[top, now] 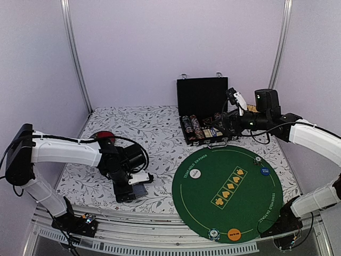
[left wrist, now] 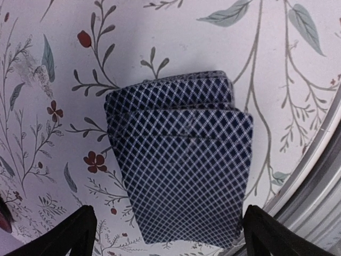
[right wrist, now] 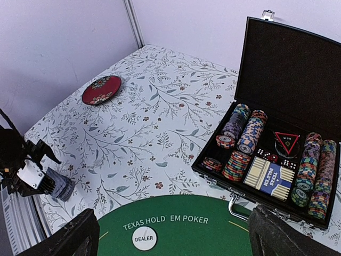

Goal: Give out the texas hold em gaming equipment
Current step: Move the poker card to the center of the board.

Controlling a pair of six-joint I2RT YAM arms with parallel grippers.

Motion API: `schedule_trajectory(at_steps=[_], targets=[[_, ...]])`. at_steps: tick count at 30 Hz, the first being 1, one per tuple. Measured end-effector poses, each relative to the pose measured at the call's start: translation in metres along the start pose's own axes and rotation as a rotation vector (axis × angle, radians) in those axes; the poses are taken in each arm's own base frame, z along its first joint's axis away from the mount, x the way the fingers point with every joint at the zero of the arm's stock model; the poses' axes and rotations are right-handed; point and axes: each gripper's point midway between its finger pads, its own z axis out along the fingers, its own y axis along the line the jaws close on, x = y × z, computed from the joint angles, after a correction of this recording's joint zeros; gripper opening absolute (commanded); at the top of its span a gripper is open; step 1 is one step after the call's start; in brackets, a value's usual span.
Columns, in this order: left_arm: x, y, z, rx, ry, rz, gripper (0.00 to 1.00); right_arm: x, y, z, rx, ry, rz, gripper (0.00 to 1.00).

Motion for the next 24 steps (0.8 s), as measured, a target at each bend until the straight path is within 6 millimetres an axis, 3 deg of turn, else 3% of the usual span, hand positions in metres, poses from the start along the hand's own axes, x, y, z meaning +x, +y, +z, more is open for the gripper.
schedule_trajectory(at_steps=[7, 13, 19, 24], targets=[[0.001, 0.001, 0.016, 0.035, -0.019, -0.007, 0.93, 0.008, -0.003, 0.007, 0.002, 0.024, 0.009, 0.99], [-0.001, -0.008, 0.028, 0.079, -0.029, 0.011, 0.76, 0.011, -0.004, 0.01, 0.005, 0.034, 0.012, 0.99], [-0.011, -0.006, 0.028, 0.076, -0.075, 0.012, 0.62, 0.014, -0.003, 0.013, 0.0, 0.047, 0.015, 0.99], [-0.026, -0.002, 0.025, 0.042, -0.136, 0.02, 0.59, 0.021, 0.003, 0.016, -0.021, 0.07, 0.04, 1.0]])
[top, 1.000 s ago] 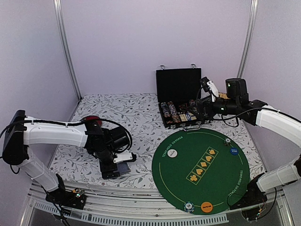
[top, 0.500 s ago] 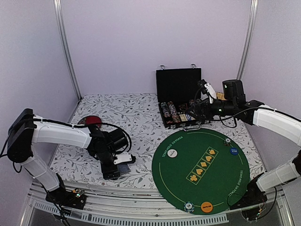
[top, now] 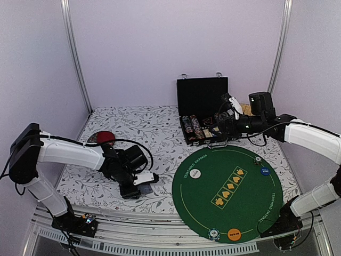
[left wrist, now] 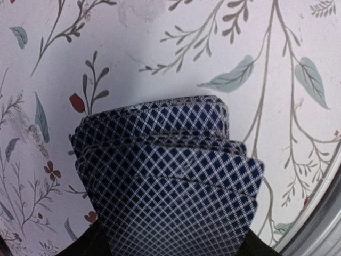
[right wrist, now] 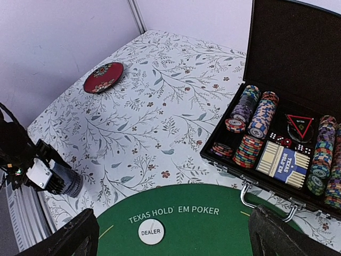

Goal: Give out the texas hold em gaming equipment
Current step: Move the poker card to the center of the board.

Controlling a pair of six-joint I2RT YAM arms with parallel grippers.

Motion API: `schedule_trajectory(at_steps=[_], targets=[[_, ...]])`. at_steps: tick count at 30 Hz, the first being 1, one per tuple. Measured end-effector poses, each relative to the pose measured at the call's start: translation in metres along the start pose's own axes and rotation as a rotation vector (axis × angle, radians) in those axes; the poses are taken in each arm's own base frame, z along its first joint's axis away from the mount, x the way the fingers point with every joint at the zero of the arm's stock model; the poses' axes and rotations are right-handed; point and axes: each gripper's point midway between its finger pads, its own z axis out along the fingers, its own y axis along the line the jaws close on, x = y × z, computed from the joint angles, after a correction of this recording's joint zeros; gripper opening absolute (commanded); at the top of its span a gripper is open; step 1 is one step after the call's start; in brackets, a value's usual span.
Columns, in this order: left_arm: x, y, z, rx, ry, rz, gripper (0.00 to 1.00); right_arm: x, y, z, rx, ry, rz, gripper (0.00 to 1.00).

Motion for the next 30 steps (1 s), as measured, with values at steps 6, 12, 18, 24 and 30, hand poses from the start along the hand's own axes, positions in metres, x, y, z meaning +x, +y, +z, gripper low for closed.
schedule_trajectory(at_steps=[6, 12, 18, 24, 30], targets=[[-0.023, 0.001, 0.004, -0.028, -0.034, 0.032, 0.63, 0.024, 0.005, 0.005, -0.024, 0.055, 0.073, 0.99], [-0.051, 0.007, 0.011, -0.031, -0.056, 0.038, 0.84, 0.051, 0.015, 0.01, -0.042, 0.127, 0.125, 0.99], [-0.058, 0.008, 0.011, -0.024, -0.064, 0.03, 0.98, 0.06, 0.03, 0.021, -0.077, 0.161, 0.165, 0.98], [-0.035, 0.002, -0.002, -0.03, -0.055, 0.03, 0.98, 0.08, 0.054, 0.043, -0.158, 0.228, 0.226, 0.92], [-0.019, 0.007, -0.023, -0.088, -0.135, 0.021, 0.97, 0.105, 0.074, 0.068, -0.205, 0.312, 0.309, 0.87]])
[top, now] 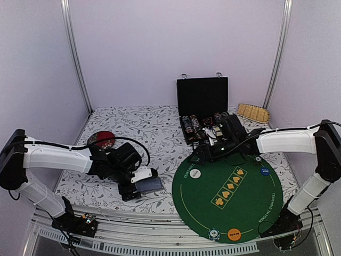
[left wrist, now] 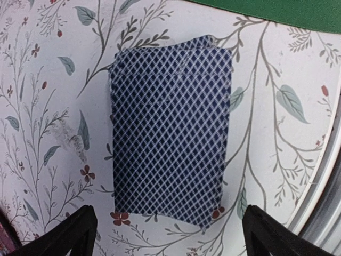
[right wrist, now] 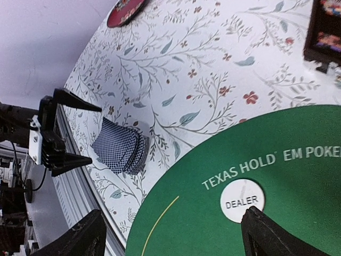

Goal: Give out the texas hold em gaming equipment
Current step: Move the poker card to the center of the board, then pick up the poker card from the center of the board.

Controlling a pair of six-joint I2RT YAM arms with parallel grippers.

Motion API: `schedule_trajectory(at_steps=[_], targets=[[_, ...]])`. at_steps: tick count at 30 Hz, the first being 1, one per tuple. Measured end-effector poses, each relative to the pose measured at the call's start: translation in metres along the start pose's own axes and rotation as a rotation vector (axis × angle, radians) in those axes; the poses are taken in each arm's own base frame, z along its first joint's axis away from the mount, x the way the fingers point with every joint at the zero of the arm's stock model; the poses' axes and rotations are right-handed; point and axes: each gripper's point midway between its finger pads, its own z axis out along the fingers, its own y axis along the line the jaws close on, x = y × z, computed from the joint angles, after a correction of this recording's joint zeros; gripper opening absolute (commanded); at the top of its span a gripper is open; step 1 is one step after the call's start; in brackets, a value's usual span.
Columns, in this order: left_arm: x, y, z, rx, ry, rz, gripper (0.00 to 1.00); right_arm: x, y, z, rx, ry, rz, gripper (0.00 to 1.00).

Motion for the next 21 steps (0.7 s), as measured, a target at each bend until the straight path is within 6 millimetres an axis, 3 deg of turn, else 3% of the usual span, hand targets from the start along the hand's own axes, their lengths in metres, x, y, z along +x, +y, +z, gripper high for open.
schedule_trajectory(at_steps=[6, 13, 21], targets=[[0.011, 0.001, 0.005, -0.022, -0.063, 0.002, 0.95, 0.017, 0.019, 0.042, -0.061, 0.097, 0.049, 0.72], [-0.004, 0.004, 0.014, -0.028, -0.121, 0.019, 0.89, 0.027, 0.036, 0.083, -0.144, 0.166, 0.109, 0.69], [-0.006, 0.0, 0.027, 0.016, -0.126, 0.011, 0.77, 0.033, 0.033, 0.113, -0.17, 0.213, 0.17, 0.69]])
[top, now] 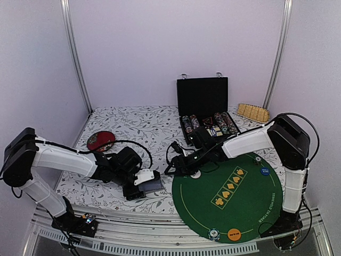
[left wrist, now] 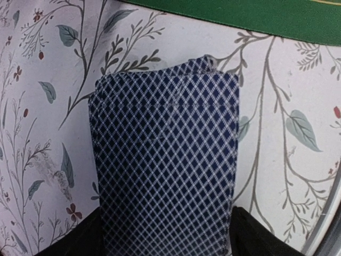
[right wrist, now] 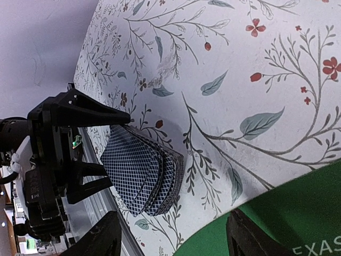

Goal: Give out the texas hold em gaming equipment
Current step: Pick up the poker card from the center of the board.

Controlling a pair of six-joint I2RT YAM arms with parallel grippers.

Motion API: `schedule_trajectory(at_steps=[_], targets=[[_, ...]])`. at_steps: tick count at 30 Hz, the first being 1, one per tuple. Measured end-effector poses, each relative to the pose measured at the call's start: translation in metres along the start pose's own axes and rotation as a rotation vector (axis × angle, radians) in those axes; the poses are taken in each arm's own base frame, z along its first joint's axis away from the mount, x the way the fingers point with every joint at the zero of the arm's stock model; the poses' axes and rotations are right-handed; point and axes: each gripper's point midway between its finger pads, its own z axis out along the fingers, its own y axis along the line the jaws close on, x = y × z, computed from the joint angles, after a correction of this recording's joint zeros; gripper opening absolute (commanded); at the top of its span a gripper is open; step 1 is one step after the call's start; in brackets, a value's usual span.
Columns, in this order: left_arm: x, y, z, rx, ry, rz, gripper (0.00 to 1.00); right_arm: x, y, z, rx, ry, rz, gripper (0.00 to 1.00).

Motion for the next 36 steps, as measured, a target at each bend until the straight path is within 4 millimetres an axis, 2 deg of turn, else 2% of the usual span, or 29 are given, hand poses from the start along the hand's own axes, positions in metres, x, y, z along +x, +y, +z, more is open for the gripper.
schedule_trajectory(at_steps=[12, 17, 26, 34, 36], targets=[[-0.016, -0.001, 0.01, 0.031, -0.042, -0.027, 0.76, 0.008, -0.004, 0.018, -0.068, 0.047, 0.03, 0.68], [-0.018, -0.001, 0.011, 0.035, -0.053, -0.033, 0.71, 0.008, -0.002, 0.02, -0.087, 0.05, 0.035, 0.68], [-0.027, 0.004, 0.016, 0.022, -0.078, -0.046, 0.75, 0.007, 0.001, 0.02, -0.103, 0.049, 0.041, 0.69], [-0.03, 0.004, 0.018, 0.029, -0.084, -0.05, 0.6, 0.006, 0.004, 0.02, -0.113, 0.046, 0.035, 0.69], [-0.03, 0.003, 0.018, 0.031, -0.085, -0.049, 0.59, 0.007, 0.003, 0.02, -0.113, 0.046, 0.036, 0.69]])
